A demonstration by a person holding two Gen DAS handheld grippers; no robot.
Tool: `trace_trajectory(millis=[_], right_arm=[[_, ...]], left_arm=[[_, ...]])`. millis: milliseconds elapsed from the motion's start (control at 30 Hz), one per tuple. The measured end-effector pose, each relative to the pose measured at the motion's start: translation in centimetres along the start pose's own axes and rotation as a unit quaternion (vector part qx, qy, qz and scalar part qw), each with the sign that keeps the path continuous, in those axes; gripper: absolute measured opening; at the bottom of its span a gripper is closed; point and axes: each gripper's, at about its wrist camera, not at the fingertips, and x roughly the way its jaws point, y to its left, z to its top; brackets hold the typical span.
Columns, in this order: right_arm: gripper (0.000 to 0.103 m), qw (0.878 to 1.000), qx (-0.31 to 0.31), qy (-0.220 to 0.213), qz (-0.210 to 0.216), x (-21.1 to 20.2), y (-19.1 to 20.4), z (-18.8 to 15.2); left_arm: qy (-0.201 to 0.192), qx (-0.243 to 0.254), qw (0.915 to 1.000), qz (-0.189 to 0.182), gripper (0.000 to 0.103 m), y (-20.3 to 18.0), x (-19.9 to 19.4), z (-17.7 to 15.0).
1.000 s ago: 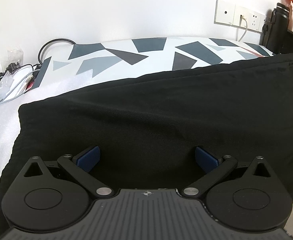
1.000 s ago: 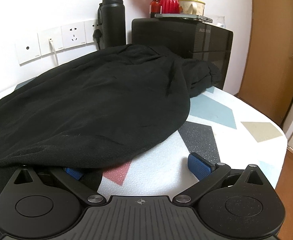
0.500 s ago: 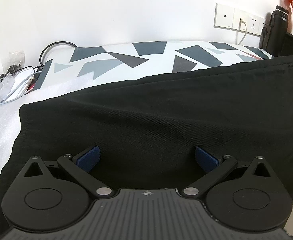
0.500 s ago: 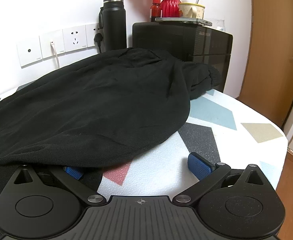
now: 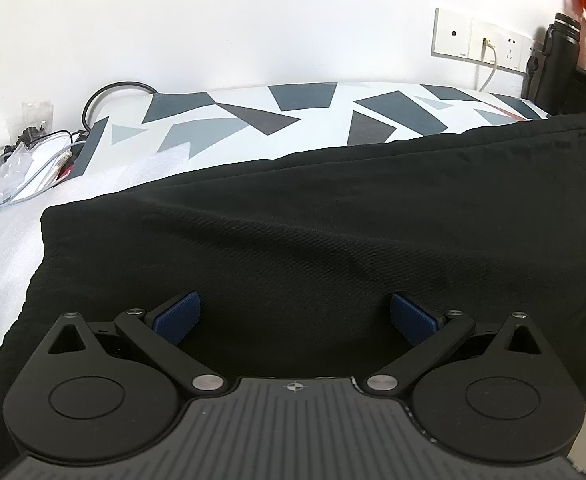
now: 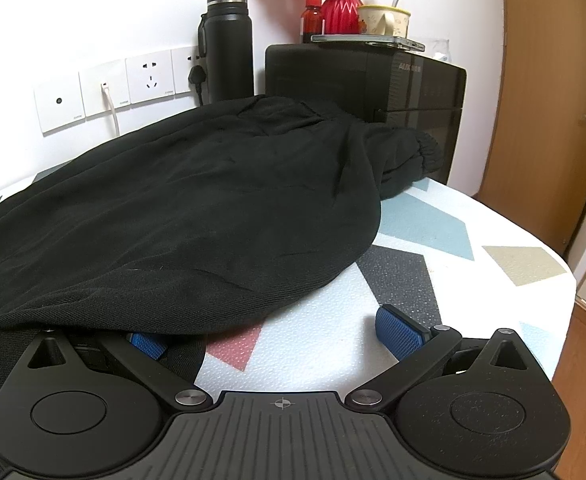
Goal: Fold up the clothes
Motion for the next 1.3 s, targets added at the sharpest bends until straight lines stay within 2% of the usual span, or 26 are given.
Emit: trace_trajectory(millis=[267,400,633,800,900,1000,1167,1300], right_arm=[[0.102,1.0,-0.002,0.013,0.002,0.2,-0.1,0.5],[0.102,1.0,-0.005,0.019,0.007,0.3,-0.1,0.7],[0.102,0.999,-0.022,0.027,0.027,0.6,-0.5,1.2],[0.102,0.998,-0.031,0.028,0.039,0.8,-0.7,1.3],[0.102,0.998,-0.035,0.026,0.044,0.8,-0.8,1.3],[0.102,0.998,-0.037,0.027,0.048,0.9,-0.7,1.4],[0.102,0.997,-0.044,0.03,0.055,1.1,-0.8,1.6],[0.102,0.997,-0.046,0.031,0.059,1.1,-0.8,1.7]], left_arm=[[0.036,0.013,0.9992,-0.006,0.103,-0.2,0.1,1.4],[0.005,0.039,0.9992,-0.01,0.103,-1.4,-2.0,1.0],[0.004,-0.056,0.9982,-0.023,0.103,-1.4,-5.9,-1.4],[-0.001,-0.075,0.9972,0.0,0.103,-1.1,-9.4,-3.8],[0.003,-0.143,0.9897,0.003,0.103,0.4,-11.0,-5.4],[0.009,-0.208,0.9781,0.006,0.103,1.8,-12.5,-7.2],[0.027,-0.264,0.9641,0.012,0.103,2.8,-12.3,-9.7],[0.008,-0.33,0.9441,0.001,0.103,4.4,-11.4,-10.1]])
